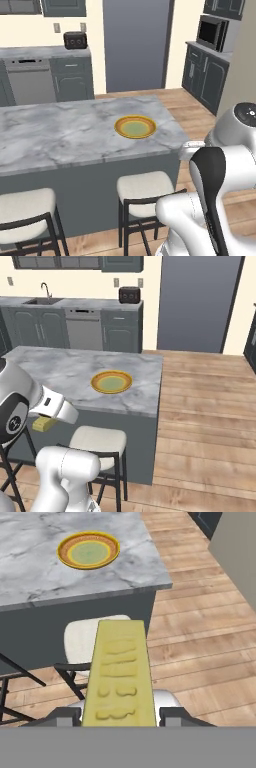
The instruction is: Retrieve the butter from the fridge and place it on a plate on the dining table. Then retrieve the butter knife by the fridge and place it near the plate.
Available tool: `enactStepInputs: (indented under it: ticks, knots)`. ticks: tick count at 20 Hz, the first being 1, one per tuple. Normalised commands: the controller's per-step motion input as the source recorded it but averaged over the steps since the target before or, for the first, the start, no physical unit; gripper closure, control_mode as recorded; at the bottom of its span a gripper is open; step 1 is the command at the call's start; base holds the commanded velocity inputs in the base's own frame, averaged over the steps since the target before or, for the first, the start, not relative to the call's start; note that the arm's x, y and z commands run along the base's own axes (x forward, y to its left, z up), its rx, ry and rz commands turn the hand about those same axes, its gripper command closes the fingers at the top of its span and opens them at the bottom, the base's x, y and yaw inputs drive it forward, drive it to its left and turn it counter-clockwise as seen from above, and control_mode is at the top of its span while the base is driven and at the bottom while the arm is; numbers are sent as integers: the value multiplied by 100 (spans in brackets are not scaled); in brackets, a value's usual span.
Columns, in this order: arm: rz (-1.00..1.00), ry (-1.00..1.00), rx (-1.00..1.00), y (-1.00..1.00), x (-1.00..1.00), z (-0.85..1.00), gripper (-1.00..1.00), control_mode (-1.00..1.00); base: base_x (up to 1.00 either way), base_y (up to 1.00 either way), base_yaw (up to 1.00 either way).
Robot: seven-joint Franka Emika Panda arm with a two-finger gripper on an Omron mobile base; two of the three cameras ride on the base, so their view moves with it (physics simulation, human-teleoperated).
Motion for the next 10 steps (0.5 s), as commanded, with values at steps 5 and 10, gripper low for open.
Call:
enactStepInputs:
  ticks: [5, 10]
  knots:
    - [0, 0, 0, 0, 0, 0, 100, 100, 55, 0, 2]
    - [0, 0, 0, 0, 0, 0, 100, 100, 2, 0, 0]
